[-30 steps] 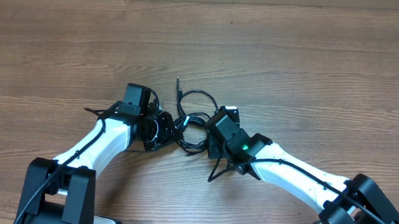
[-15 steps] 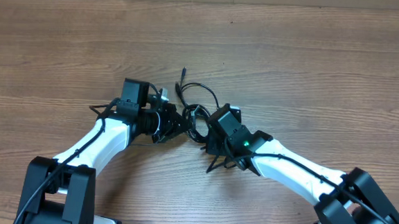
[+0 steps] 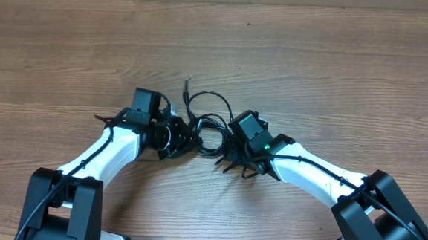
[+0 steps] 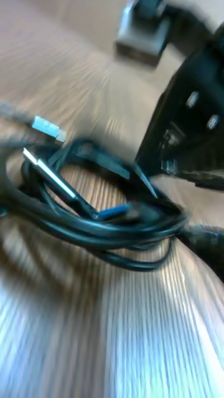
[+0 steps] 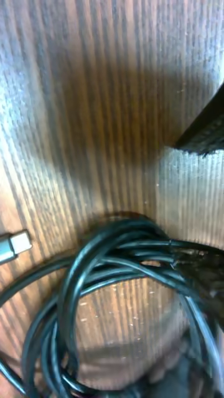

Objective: Untangle cables

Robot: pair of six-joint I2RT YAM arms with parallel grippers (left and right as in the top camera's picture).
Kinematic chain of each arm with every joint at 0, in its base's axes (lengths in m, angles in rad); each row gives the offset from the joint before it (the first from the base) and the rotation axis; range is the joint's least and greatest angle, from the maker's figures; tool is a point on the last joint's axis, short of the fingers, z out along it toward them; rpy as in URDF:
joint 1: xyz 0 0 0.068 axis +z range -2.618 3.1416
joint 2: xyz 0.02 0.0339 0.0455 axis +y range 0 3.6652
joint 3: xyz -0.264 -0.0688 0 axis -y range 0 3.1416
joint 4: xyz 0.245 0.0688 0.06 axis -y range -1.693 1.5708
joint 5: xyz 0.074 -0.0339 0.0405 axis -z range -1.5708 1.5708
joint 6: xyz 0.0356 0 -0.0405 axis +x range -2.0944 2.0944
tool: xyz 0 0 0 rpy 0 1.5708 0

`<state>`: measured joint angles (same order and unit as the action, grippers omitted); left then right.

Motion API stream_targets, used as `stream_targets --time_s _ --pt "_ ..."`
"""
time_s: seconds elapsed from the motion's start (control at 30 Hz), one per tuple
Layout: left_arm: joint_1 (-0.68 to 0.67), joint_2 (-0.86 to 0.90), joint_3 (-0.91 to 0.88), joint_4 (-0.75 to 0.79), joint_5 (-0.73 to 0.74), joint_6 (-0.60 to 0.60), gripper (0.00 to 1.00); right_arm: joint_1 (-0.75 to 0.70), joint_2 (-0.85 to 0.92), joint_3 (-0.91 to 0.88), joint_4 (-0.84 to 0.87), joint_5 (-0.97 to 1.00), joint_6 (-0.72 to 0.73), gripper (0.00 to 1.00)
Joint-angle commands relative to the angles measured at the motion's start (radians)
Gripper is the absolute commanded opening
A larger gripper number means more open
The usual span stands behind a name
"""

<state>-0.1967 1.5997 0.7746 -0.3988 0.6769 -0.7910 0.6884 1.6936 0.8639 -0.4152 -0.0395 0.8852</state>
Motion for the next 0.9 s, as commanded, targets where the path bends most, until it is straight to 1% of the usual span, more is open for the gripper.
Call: stream_targets --time_s 0.0,0.03,0.07,0.1,0.13,0.2,0.27,0.3,0.33,0.4,0.43,0.6,0.7,0.77,0.8,0.83,0.87 --pt "-0.008 0.002 0.001 -0.052 -0.146 0.002 0.44 -0.013 -0.050 0.021 -0.027 -0.004 0.005 0.55" --pt "-0.011 0.002 0.001 -0.065 -0.165 0.001 0.50 -0.023 -0.067 0.021 -0.039 -0.005 0.005 0.56" --pt "-0.015 0.002 0.001 -0.071 -0.184 0.000 0.61 -0.031 -0.085 0.021 -0.051 -0.006 0.005 0.57" --pt "-0.021 0.002 0.000 -0.073 -0.204 -0.006 0.75 -0.037 -0.101 0.021 -0.061 -0.009 0.005 0.59" --pt "-0.029 0.002 0.000 -0.072 -0.225 -0.021 0.80 -0.042 -0.114 0.021 -0.069 -0.015 0.005 0.62" --pt "-0.043 0.002 0.000 -0.071 -0.262 -0.068 0.82 -0.050 -0.138 0.021 -0.088 -0.027 0.005 0.64" --pt "-0.067 0.002 0.000 -0.068 -0.311 -0.111 0.81 -0.050 -0.150 0.021 -0.093 -0.035 0.005 0.74" --pt "-0.097 0.003 0.000 -0.061 -0.367 -0.144 0.79 -0.050 -0.151 0.020 -0.092 -0.051 0.005 0.79" --pt "-0.112 0.004 0.000 -0.056 -0.391 -0.158 0.76 -0.050 -0.151 0.020 -0.092 -0.061 0.006 0.79" --pt "-0.148 0.007 0.000 -0.029 -0.447 -0.167 0.66 -0.050 -0.151 0.020 -0.092 -0.083 0.007 0.80" --pt "-0.167 0.010 0.000 -0.011 -0.479 -0.167 0.62 -0.050 -0.151 0.020 -0.091 -0.098 0.009 0.80" --pt "-0.239 0.042 0.000 0.064 -0.591 -0.166 0.49 -0.050 -0.151 0.020 -0.089 -0.108 0.009 0.81" --pt "-0.257 0.082 0.000 0.067 -0.657 -0.164 0.42 -0.050 -0.151 0.020 -0.091 -0.112 0.008 0.88" --pt "-0.256 0.116 0.000 0.066 -0.666 -0.143 0.35 -0.050 -0.151 0.020 -0.097 -0.112 0.008 0.93" --pt "-0.255 0.135 0.000 0.067 -0.665 -0.133 0.29 -0.050 -0.151 0.020 -0.098 -0.112 0.008 0.94" --pt "-0.255 0.151 0.000 0.067 -0.666 -0.119 0.14 -0.050 -0.151 0.020 -0.098 -0.112 0.008 0.96" --pt "-0.254 0.163 0.000 0.068 -0.666 -0.093 0.04 -0.050 -0.151 0.020 -0.097 -0.112 0.008 1.00"
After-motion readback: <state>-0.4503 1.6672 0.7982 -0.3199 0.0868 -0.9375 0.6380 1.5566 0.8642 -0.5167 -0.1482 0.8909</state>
